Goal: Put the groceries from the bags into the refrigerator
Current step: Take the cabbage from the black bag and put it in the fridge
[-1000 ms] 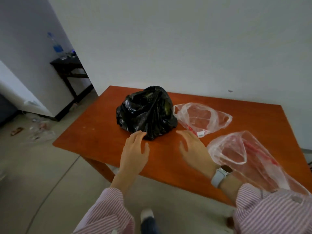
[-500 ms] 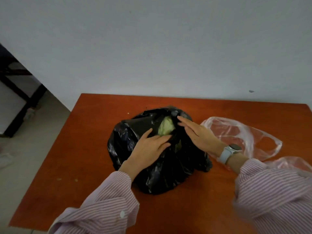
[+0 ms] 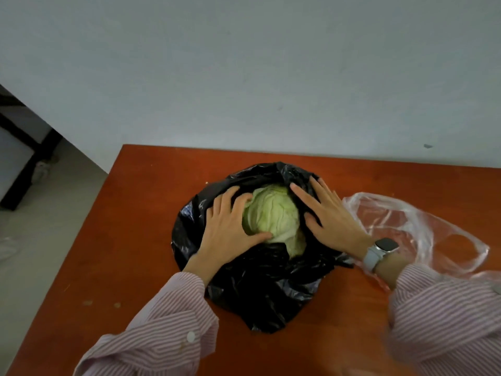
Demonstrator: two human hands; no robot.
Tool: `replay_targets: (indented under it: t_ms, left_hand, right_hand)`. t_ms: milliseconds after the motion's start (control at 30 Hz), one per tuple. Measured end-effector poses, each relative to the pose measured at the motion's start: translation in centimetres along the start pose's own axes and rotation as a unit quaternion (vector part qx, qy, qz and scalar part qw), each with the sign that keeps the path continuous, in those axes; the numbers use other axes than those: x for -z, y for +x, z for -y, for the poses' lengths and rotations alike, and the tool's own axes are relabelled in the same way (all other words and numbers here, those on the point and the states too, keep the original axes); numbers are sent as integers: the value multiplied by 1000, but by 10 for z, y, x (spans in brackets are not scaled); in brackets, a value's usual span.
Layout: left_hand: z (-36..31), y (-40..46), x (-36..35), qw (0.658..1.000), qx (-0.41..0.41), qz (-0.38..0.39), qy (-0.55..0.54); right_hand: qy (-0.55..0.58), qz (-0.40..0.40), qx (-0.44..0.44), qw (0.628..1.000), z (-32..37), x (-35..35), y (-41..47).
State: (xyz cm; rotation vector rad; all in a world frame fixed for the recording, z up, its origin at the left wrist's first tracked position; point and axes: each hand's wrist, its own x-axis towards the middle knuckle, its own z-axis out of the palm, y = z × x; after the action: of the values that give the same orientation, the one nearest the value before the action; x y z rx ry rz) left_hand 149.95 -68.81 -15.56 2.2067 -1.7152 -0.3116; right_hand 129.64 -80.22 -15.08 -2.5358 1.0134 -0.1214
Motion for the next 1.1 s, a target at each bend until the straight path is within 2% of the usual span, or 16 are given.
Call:
replay_targets:
  t_ms: [100, 267, 400, 467, 533, 567, 633, 700, 767, 833, 867, 967, 1033, 1100]
  left_hand:
    - [6, 21, 4, 996, 17, 77, -50]
    - [19, 49, -9, 981, 93, 58, -160]
    - [30, 51, -32, 965, 166, 124, -161]
    - [29, 52, -35, 964, 172, 106, -176]
    - [23, 52, -30, 967, 162, 42, -193]
    - [19, 50, -25, 971, 147, 0, -190]
    - [11, 45, -17, 976, 102, -70, -178]
    - [2, 38, -9, 983, 43, -83, -157]
    - [-7, 31, -7, 993, -4, -42, -113]
    - [-9, 25, -11, 997, -33, 4, -63]
    - [-8, 22, -15, 998, -38, 18, -40]
    - [0, 17, -23, 1000, -17, 26, -6]
    - [5, 18, -21, 1000, 10, 26, -14]
    - [10, 26, -20, 999, 32, 29, -22]
  right_hand:
    - [-21, 21, -19, 999, -24, 10, 24]
    - [-91, 114, -46, 988, -66, 2, 48]
    - [-166, 227, -60, 958, -80, -26, 42]
    - [-144, 239, -58, 959, -85, -40, 34]
    - [-8, 204, -98, 974, -85, -41, 30]
    - [85, 149, -148, 974, -83, -37, 30]
    - [197, -5, -210, 958, -74, -23, 29]
    - [232, -127, -178, 948, -58, -9, 26]
    - [219, -163, -64, 960, -35, 3, 21]
    - [175, -109, 44, 977, -21, 3, 18]
    - [156, -59, 66, 984, -20, -3, 19]
    - [144, 47, 6, 988, -32, -16, 27]
    - [113, 65, -17, 991, -40, -15, 35]
    - [140, 72, -17, 987, -44, -11, 43]
